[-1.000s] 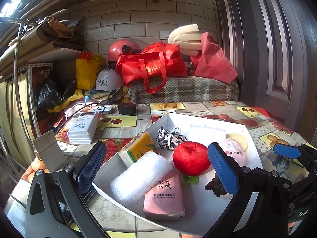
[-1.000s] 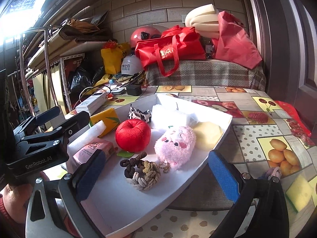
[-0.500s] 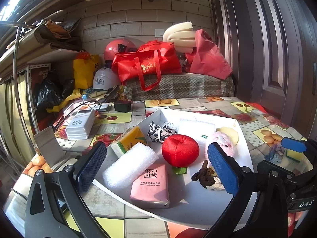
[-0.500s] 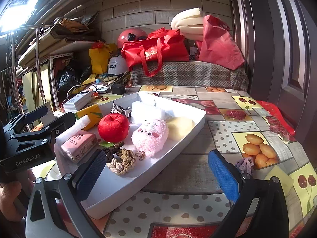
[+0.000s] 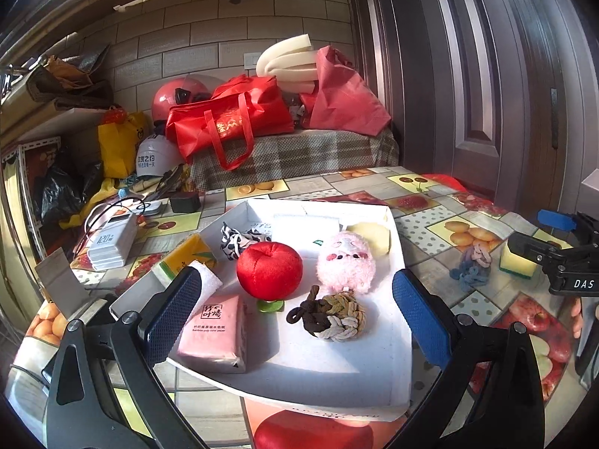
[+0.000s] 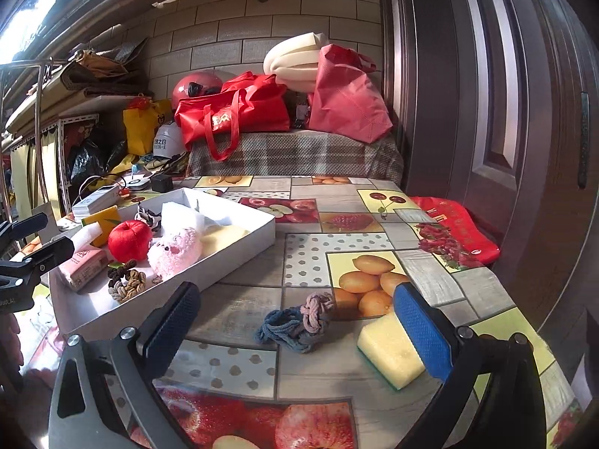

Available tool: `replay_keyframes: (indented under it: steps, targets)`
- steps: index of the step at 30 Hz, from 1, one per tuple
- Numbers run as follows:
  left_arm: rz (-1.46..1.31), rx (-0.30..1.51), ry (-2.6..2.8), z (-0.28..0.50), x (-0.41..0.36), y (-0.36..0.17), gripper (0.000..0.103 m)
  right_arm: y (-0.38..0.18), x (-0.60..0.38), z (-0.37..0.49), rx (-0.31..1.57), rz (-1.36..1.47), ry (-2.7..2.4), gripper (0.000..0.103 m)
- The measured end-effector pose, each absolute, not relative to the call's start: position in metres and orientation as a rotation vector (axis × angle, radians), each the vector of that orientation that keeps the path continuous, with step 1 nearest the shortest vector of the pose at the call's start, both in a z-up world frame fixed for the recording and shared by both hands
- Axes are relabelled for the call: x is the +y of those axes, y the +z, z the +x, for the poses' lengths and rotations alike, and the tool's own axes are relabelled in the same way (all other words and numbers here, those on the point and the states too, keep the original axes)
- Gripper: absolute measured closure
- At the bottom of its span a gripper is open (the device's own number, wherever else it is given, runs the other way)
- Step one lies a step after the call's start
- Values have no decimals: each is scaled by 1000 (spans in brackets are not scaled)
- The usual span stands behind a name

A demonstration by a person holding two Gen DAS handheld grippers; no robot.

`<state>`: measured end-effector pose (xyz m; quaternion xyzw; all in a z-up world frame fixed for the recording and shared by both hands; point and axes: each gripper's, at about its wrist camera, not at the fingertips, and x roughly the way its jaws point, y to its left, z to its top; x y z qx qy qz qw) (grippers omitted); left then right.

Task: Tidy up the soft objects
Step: 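Move both tools back from the box toward the yellow sponge and blue rope toy, then grasp the yellow sponge with the right tool while the left tool grasps the blue-grey rope toy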

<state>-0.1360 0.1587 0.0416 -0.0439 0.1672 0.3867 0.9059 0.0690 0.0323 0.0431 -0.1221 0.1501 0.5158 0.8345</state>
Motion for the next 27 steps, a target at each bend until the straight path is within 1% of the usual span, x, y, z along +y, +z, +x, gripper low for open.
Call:
replay_keyframes:
  steps: [4,9,11,14,16,18,19,20,21,22,23,27]
  targets:
    - [-71,421,608,-102,133,38,0,41,10,111,377,-299,1032,0]
    - [23,521,462,-56,99,33,0,28,2,144,505,-408,1063,0]
    - [29,558,420,-39,94,30,0,26,1,148,534,-393,1092,0]
    - [-11,630,366,-13,97,24,0,17,15,144,584,-470,1133,0]
    - [-44,673,357,1,102,19,0,13,26,138,567,-534,1147,0]
    - [-71,701,363,14,108,16,0,10,36,134,556,-593,1143,4]
    - [-79,710,370,19,111,15,0,6,40,135,574,-615,1143,12]
    - [-86,720,374,25,113,14,0,1,44,138,613,-634,1146,32]
    - [-91,733,377,32,115,13,0,-1,45,142,644,-624,1165,39]
    - [-95,747,377,38,117,11,0,1,43,145,657,-594,1181,57]
    - [-90,759,373,44,118,10,0,1,40,149,665,-573,1164,63]
    - [-31,791,371,66,113,6,0,6,28,167,701,-462,1125,63]
